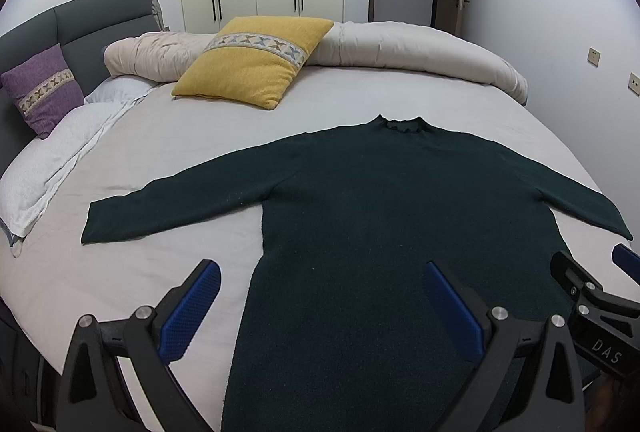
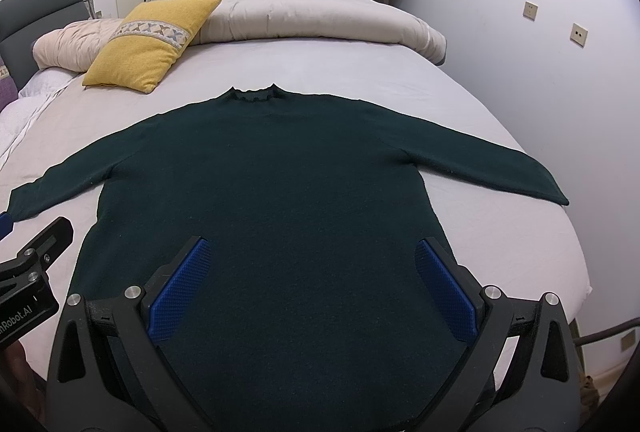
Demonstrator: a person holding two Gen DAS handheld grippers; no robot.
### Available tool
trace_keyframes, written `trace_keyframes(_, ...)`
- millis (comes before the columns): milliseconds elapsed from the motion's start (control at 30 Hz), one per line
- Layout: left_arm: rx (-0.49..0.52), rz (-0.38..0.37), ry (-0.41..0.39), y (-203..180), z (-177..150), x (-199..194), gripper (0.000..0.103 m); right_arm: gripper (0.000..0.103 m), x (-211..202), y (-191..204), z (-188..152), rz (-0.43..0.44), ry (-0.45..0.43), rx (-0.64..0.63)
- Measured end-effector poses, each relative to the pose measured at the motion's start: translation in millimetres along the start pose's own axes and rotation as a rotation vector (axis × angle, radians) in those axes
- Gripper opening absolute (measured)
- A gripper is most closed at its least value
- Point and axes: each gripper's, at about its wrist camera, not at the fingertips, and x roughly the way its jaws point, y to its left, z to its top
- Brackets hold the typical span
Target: Fold small clothes
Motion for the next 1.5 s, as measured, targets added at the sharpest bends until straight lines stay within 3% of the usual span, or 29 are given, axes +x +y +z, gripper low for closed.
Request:
trace_keyframes(633, -0.004, -0.006, 0.004, 1, -2, 1, 0.103, 0.103, 3, 4, 0, 0.005, 0.005, -0.011)
trace_keyframes(833, -0.009, -0.023, 0.033, 1, -7, 13, 0.103, 0.103, 10, -2, 0, 0.018, 0.014, -0.001)
trace_keyframes(900, -0.023, -0.066, 0.072, -1, -10, 22, 0.103, 0.103, 15, -12, 2, 0.039, 0.019, 0.022)
trace_keyframes(1067, -0.057, -0.139, 0.148, -8, -10, 45, 0.103, 0.103, 36, -91, 14, 0.085, -0.005, 0.183)
trace_keyframes(1233, -0.092, -0.271, 0.234, -23, -6, 76, 0.103, 0.102, 83, -253, 10, 0.09, -0.004, 0.556)
trace_keyframes(1300, -0.132, -0.359, 0.261, -30, -2, 92, 0.103, 0.092, 100, -318, -4, 0.087, -0.005, 0.74)
trace_keyframes(1367, -0.157, -0.393, 0.26, -35, 3, 101, 0.103, 0.086, 122, -383, -25, 0.106, 0.018, 0.937)
trace_keyframes(1500, -0.081, -0.381, 0.203, -62, 15, 112, 0.103, 0.075, 157, -452, -47, 0.189, 0.033, 1.12)
